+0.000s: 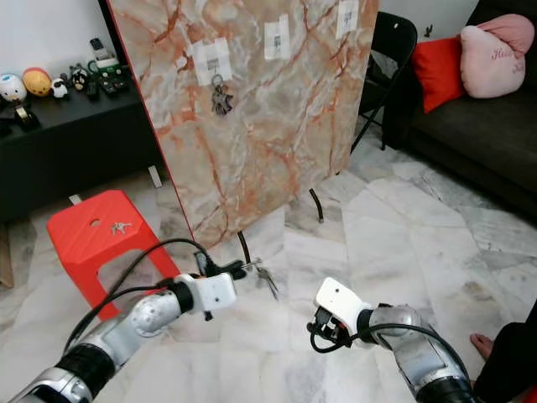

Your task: Hang keys on a hook

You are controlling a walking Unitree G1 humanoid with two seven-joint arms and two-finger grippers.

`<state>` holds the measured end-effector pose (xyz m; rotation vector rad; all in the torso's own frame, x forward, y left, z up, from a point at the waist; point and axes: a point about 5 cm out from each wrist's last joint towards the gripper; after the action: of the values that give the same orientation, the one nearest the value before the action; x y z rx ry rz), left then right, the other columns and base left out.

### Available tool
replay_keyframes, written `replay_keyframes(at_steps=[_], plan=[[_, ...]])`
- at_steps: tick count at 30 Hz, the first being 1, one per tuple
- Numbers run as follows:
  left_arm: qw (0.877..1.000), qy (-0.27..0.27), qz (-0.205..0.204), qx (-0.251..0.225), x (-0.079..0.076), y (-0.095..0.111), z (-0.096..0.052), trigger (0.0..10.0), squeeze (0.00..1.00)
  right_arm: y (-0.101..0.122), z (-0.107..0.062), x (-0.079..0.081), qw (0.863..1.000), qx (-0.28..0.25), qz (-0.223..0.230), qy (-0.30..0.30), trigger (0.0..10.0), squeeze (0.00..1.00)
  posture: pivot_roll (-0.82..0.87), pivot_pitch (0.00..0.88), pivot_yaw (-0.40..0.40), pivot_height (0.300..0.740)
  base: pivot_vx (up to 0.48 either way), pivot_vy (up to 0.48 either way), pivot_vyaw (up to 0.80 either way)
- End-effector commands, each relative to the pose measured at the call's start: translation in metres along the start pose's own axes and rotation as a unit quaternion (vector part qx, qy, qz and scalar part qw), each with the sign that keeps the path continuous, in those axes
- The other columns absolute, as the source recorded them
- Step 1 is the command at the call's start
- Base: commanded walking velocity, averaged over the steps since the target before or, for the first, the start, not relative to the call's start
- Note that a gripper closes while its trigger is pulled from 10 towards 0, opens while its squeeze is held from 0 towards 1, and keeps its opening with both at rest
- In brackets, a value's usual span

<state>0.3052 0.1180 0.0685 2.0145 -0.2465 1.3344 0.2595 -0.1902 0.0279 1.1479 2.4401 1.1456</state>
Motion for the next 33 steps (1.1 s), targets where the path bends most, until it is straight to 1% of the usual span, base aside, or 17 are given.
replay_keyframes(at_steps=[1,2,5,9,11,15,17,20,21,22,23,24,25,26,29,30,33], plan=[[0.999,0.013,-0.023,0.025,0.001,-0.010,-0.006,4.4,0.00,-0.005,0.002,0.003,1.000,-0.019,0.022,0.009,10.0,0.00,0.03,0.000,0.010,0.740,0.000,0.000,0.00],[0.998,0.027,-0.038,0.046,0.004,-0.017,-0.009,10.0,0.00,-0.014,0.006,0.005,0.998,-0.026,0.052,0.005,10.0,0.00,0.03,0.000,0.011,0.740,0.000,0.000,0.00],[0.993,0.051,-0.067,0.084,0.008,-0.030,-0.015,10.0,0.00,-0.028,0.011,0.000,0.994,-0.038,0.094,-0.041,10.0,0.00,0.03,0.000,0.012,0.740,0.000,0.000,0.00],[0.975,0.090,-0.130,0.153,0.011,-0.054,-0.029,10.0,0.00,-0.049,0.015,-0.013,0.965,-0.062,0.195,-0.165,10.0,0.00,0.03,0.000,0.014,0.740,0.000,0.000,0.00],[0.955,0.105,-0.169,0.222,0.008,-0.077,-0.046,10.0,0.00,-0.066,0.014,-0.016,0.932,-0.074,0.271,-0.227,10.0,0.00,0.03,0.000,0.013,0.740,0.000,0.000,0.00],[0.906,0.139,-0.250,0.313,-0.004,-0.107,-0.078,10.0,0.00,-0.099,0.013,-0.008,0.874,-0.061,0.378,-0.301,10.0,0.00,0.03,0.000,0.014,0.740,0.000,0.000,0.00],[0.893,0.143,-0.270,0.331,-0.009,-0.112,-0.085,10.0,0.00,-0.107,0.013,-0.003,0.863,-0.052,0.395,-0.310,10.0,0.00,0.03,0.000,0.014,0.740,0.000,0.000,0.00],[0.890,0.144,-0.274,0.334,-0.009,-0.113,-0.085,10.0,0.00,-0.108,0.014,-0.003,0.860,-0.052,0.396,-0.317,10.0,0.00,0.03,0.000,0.014,0.740,0.000,0.000,0.00],[0.867,0.132,-0.303,0.374,-0.030,-0.119,-0.099,10.0,0.00,-0.121,0.016,0.007,0.843,-0.030,0.421,-0.333,10.0,0.00,0.03,0.000,0.022,0.740,0.000,0.000,0.00],[0.867,0.132,-0.303,0.374,-0.030,-0.119,-0.099,10.0,0.00,-0.121,0.016,0.007,0.843,-0.030,0.421,-0.333,10.0,0.00,0.03,0.000,0.022,0.740,0.000,0.000,0.00],[0.820,0.104,-0.354,0.438,-0.071,-0.122,-0.123,10.0,0.00,-0.143,0.016,0.023,0.808,0.005,0.468,-0.357,10.0,0.00,0.04,0.000,0.017,0.740,0.000,0.000,0.00],[0.790,0.082,-0.379,0.475,-0.096,-0.120,-0.136,10.0,0.00,-0.150,0.017,0.030,0.789,0.014,0.492,-0.367,10.0,0.00,0.03,0.000,0.013,0.740,0.000,0.000,0.00],[0.790,0.082,-0.379,0.475,-0.096,-0.120,-0.136,10.0,0.00,-0.150,0.017,0.030,0.789,0.014,0.492,-0.367,10.0,0.00,0.03,0.000,0.013,0.740,0.000,0.000,0.00],[0.771,0.072,-0.392,0.496,-0.111,-0.117,-0.144,10.0,0.00,-0.149,0.018,0.030,0.786,0.008,0.497,-0.367,10.0,0.00,0.03,0.000,0.012,0.740,0.000,0.000,0.00],[0.750,0.066,-0.416,0.510,-0.129,-0.111,-0.151,10.0,0.00,-0.144,0.021,0.030,0.786,-0.002,0.501,-0.362,10.0,0.00,0.02,0.000,0.010,0.740,0.000,0.000,0.00],[0.734,0.057,-0.428,0.524,-0.142,-0.106,-0.157,10.0,0.00,-0.141,0.023,0.030,0.789,-0.005,0.501,-0.357,10.0,0.00,0.02,0.000,0.007,0.740,0.000,0.000,0.00],[0.718,0.050,-0.449,0.530,-0.157,-0.098,-0.160,10.0,0.00,-0.139,0.026,0.031,0.797,0.000,0.493,-0.349,10.0,0.00,0.03,0.000,0.001,0.740,0.000,0.000,0.00]])
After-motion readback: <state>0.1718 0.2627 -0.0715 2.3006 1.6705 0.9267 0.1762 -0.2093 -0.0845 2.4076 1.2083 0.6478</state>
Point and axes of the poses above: a point about 5 cm out from each wrist's last joint towards the gripper, its own z axis pointing out of the wrist towards the gripper, its own y axis along the axis of the wrist's last joint, x = y × z, and after that the axes turned 14 degrees about z, right-handed
